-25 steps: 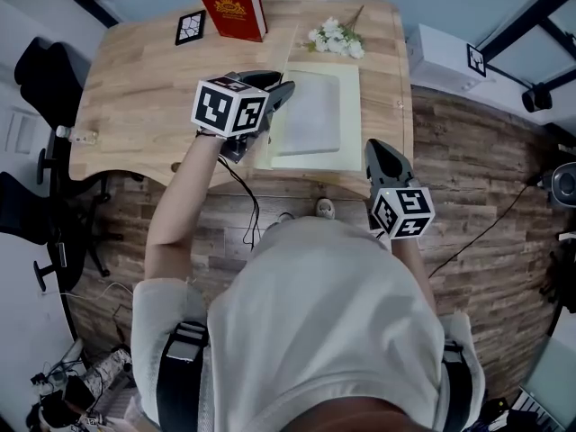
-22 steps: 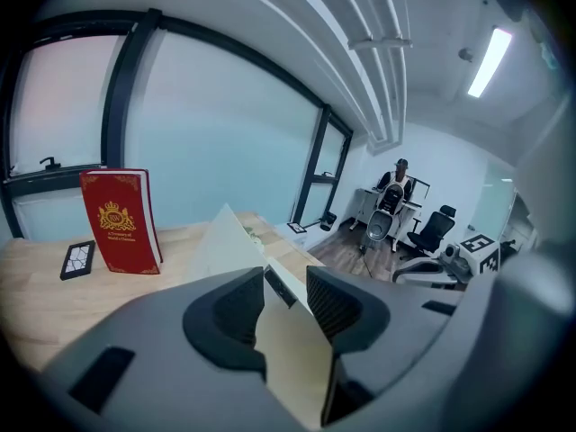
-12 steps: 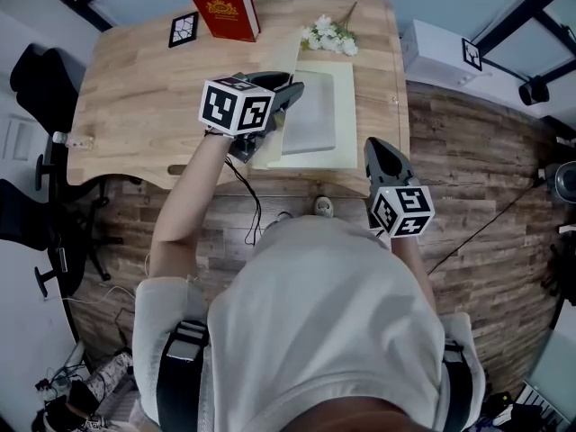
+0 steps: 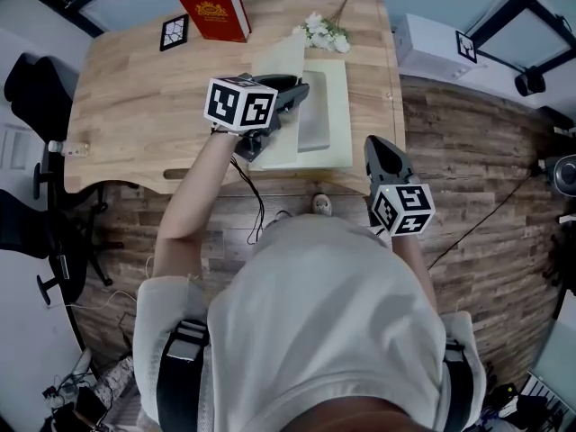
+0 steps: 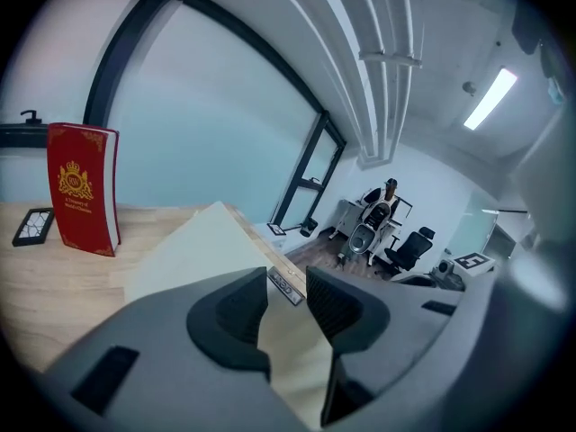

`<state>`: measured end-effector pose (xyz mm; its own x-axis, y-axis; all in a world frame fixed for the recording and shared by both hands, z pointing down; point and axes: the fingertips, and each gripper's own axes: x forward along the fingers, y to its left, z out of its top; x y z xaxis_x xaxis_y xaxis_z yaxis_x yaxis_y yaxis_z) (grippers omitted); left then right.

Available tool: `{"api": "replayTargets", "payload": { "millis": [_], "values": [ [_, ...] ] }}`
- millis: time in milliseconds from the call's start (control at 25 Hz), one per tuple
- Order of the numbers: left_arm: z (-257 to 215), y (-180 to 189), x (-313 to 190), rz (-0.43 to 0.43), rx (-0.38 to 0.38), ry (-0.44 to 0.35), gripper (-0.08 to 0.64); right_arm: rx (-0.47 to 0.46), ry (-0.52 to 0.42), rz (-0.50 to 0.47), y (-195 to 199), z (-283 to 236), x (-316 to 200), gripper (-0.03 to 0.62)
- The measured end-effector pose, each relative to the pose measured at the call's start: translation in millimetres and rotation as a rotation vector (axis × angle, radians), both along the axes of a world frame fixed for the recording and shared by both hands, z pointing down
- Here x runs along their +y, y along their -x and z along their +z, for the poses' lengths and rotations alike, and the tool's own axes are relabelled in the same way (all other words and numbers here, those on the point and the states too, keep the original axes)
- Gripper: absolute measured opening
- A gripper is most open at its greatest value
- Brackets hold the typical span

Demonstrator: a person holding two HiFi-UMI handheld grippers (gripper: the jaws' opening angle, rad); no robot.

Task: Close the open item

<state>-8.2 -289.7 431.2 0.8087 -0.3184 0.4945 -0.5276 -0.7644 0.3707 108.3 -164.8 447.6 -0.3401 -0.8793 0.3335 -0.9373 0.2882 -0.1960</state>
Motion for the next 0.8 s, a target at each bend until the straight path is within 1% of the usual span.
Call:
{"api": "replayTargets", "payload": {
  "millis": [400,520,600,800],
  "values": [
    [14.4,-17.7,-1.4,0.036,0.040,0.061,0.130,0.003,0.013,0.026,-6.7,2.4,-1.5,0.020],
    [17.8,-23.3,-1.2,0.036,0.069,0.094,0.113,0.003,0.016,0.033,-9.2,3.1,-1.6,0.018],
    [20.1,-25.6,-2.2,0.030,0.082,0.113,0.078,0.004,0.017,0.036,-9.9,3.3,-2.4,0.018],
    [27.8,-30.4,-4.3,0.024,0.072,0.121,0.049,0.003,0.025,0.041,-12.4,5.3,-3.6,0.018]
  ]
}}
